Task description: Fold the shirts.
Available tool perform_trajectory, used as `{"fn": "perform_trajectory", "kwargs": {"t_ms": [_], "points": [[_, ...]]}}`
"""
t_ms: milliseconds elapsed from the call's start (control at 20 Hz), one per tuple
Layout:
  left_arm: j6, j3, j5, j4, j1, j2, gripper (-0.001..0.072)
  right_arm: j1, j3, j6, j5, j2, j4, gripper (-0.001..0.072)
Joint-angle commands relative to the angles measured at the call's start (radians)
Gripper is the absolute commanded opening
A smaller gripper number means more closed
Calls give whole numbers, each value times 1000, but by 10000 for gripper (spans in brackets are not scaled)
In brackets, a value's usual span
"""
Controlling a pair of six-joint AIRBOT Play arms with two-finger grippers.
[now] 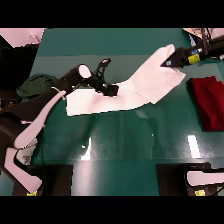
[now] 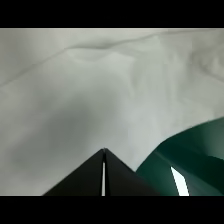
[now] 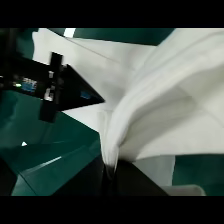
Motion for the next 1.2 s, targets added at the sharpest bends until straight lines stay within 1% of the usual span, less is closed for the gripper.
{"fn": "perform_trajectory", "kwargs": {"t_ms": [0, 250, 400, 500, 600, 750, 800, 1000, 1150], "points": [[-43, 103, -7, 0, -24, -118, 19, 115, 109, 68, -11, 4, -2, 18], [-49, 111, 33, 16, -19, -140, 19, 221, 137, 83, -55, 1, -20, 18], [-51, 112, 18, 14, -6, -140, 20, 262, 137, 83, -62, -16, -19, 18], [-48, 128, -40, 27, 14, -140, 19, 288, 137, 83, -64, -36, -19, 18], [-48, 157, -121, 72, 48, -123, 19, 318, 137, 82, -84, -60, -19, 18], [-47, 169, -184, 157, 127, -30, 19, 367, 138, 82, -114, -99, -19, 18], [-40, 169, -208, 184, 161, 11, 19, 381, 138, 82, -127, -113, -19, 18], [36, 169, -337, 227, 308, 164, 20, 445, 138, 61, -216, -161, -20, 18], [51, 169, -415, 237, 408, 258, 20, 500, 138, 22, -310, -212, -19, 19]]}}
